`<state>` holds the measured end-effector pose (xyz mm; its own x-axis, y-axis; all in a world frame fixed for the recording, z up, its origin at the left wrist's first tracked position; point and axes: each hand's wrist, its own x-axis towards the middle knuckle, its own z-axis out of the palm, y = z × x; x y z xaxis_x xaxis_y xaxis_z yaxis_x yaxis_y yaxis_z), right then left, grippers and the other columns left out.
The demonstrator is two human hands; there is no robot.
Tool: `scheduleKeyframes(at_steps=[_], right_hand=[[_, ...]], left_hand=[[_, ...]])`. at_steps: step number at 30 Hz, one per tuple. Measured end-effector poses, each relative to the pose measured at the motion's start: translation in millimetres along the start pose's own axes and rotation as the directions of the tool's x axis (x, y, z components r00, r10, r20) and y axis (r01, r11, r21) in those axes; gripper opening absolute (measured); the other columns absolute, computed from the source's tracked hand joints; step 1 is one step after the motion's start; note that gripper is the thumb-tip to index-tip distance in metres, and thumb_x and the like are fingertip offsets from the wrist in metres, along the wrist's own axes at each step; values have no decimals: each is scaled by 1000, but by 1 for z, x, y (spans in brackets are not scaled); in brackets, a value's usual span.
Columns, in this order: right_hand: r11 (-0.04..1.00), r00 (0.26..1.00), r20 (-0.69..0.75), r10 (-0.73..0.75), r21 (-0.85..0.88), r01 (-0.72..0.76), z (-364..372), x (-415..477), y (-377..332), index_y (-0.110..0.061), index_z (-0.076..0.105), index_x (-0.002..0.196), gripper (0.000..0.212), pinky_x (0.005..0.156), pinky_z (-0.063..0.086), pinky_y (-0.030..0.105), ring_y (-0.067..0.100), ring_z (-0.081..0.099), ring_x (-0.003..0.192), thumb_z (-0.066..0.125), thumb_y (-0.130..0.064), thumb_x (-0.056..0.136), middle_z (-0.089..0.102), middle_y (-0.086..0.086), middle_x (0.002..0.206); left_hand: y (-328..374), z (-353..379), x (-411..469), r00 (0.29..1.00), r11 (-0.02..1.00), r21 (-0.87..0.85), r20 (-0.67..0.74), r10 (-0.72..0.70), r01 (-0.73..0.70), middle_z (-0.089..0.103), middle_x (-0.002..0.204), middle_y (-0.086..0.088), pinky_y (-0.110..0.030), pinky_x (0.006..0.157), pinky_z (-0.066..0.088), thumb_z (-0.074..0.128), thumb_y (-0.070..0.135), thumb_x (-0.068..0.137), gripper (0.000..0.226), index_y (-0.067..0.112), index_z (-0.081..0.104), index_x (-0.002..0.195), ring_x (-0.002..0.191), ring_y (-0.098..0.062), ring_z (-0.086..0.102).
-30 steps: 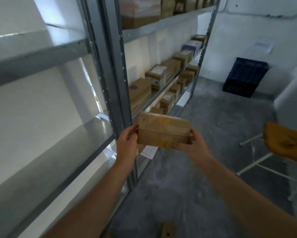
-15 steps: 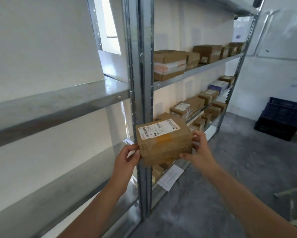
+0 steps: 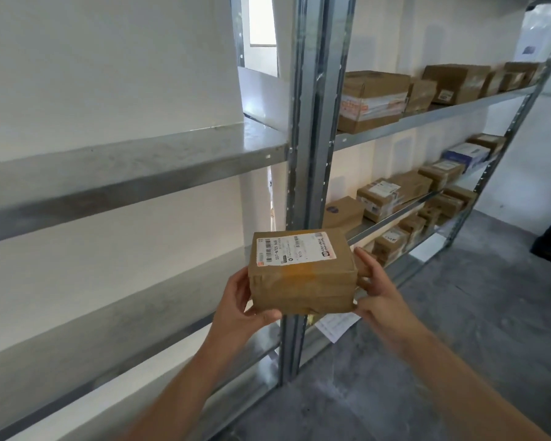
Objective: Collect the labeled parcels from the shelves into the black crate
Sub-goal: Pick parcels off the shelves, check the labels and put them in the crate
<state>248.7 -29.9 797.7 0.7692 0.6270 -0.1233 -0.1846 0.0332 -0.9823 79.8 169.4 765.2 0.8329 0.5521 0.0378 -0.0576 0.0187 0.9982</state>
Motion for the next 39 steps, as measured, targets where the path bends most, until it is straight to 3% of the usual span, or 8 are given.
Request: scheduleKeyframes(at_steps=[5, 8, 13, 16, 25, 28, 34, 39], right_hand=[[991, 996, 62, 70, 107, -77, 47, -9, -5, -33, 59, 130, 67, 75, 58, 46, 22, 65, 79, 35, 15, 89, 62, 9, 88], [996, 994, 68, 88, 20, -90, 89, -18, -4, -34, 62, 127, 31, 74, 59, 49, 30, 65, 94, 44, -28, 103, 69, 10, 106], [985, 981, 172, 90, -158, -63, 164, -40, 14, -40, 55, 128, 56, 92, 56, 51, 20, 64, 113, 48, -75, 85, 67, -2, 121], [985, 951, 267, 155, -111, -129, 213, -62, 26, -37, 48, 133, 58, 106, 46, 50, 19, 58, 122, 63, -62, 84, 65, -3, 125], [974, 795, 564, 224, -145, -171, 373, -157, 40, -29, 53, 128, 55, 98, 52, 52, 20, 63, 116, 76, -37, 78, 70, 0, 119], [962, 655, 704, 274, -201, -186, 421, -190, 46, -30, 54, 133, 60, 104, 48, 50, 20, 61, 120, 78, -36, 78, 68, -2, 124], [952, 419, 859, 295, -301, -55, 512, -271, 72, -38, 54, 135, 53, 106, 48, 43, 12, 61, 120, 73, -31, 86, 67, -8, 127], [959, 289, 919, 270, -284, 7, 577, -347, 98, -39, 50, 138, 59, 100, 52, 37, 9, 63, 116, 74, -27, 86, 68, -12, 125]], left_hand=[[7, -35, -22, 992, 998, -7, -109, 62, -63, 63, 125, 18, -25, 85, 57, 91, 27, 56, 88, 29, 46, 132, 117, -5, 61], [15, -65, -43, 984, 996, -4, -157, 85, -86, 64, 125, 17, -24, 85, 57, 91, 20, 61, 85, 28, 48, 133, 117, -6, 61], [21, -126, -99, 958, 994, 24, -265, 111, -109, 63, 127, 16, -29, 87, 57, 85, 8, 69, 78, 30, 48, 134, 117, -7, 61], [21, -165, -145, 937, 992, 62, -324, 128, -114, 60, 130, 16, -31, 90, 57, 85, 17, 71, 78, 31, 46, 136, 120, -8, 59], [35, -276, -292, 720, 988, -63, -691, 59, -142, 59, 131, 5, -30, 84, 59, 77, 35, 73, 77, 36, 35, 137, 108, -14, 68], [42, -307, -340, 633, 975, -133, -774, 11, -178, 64, 128, 0, -49, 95, 54, 75, 42, 73, 76, 41, 32, 136, 112, -20, 66], [46, -355, -446, 424, 981, -5, -902, 80, -194, 62, 127, -6, -40, 86, 56, 54, 45, 91, 34, 44, 44, 123, 112, -27, 64], [38, -379, -545, 330, 992, 10, -943, 53, -129, 52, 141, 10, -50, 106, 45, 51, 68, 86, 53, 56, 39, 136, 129, -16, 53]])
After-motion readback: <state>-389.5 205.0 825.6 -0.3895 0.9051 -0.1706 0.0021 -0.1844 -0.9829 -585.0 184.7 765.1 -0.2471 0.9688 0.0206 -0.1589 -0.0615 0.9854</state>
